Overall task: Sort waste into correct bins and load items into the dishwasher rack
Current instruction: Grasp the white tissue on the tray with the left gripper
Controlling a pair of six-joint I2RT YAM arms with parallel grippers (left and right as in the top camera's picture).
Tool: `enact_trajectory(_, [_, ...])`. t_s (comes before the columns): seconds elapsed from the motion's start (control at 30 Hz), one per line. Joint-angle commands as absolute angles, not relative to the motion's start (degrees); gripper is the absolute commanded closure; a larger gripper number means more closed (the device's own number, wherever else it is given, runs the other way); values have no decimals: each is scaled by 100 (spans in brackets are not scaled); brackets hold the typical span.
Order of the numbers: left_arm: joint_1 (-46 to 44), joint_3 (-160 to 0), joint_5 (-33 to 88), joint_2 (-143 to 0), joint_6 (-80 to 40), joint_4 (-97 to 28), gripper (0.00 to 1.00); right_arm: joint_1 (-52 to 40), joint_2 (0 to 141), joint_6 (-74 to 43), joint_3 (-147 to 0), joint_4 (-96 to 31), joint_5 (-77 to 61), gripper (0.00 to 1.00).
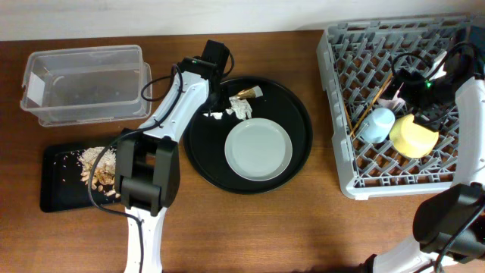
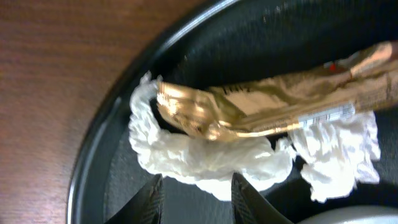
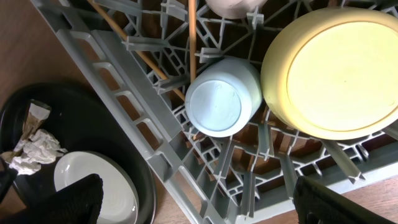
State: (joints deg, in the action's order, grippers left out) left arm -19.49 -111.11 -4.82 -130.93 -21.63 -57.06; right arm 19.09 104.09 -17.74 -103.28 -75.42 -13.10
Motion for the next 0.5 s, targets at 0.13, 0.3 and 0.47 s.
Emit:
enact_trajectory(0.13, [-1949,-11146,-259,-13196,-1944,-5721,65,1916,10361,-1765,-10379,-7544,-1282,2])
enact_trajectory(0.3, [-2010,-11146,-287,-13384,-1634,-5548,63,1916,10361,-1765,-10379,-7544,-1284,2])
enact_trajectory(0.47, [-2012,-11146,-279,-13456,-1636,-5452,61,1916,10361,-1765,-10379,-7544,-1284,2])
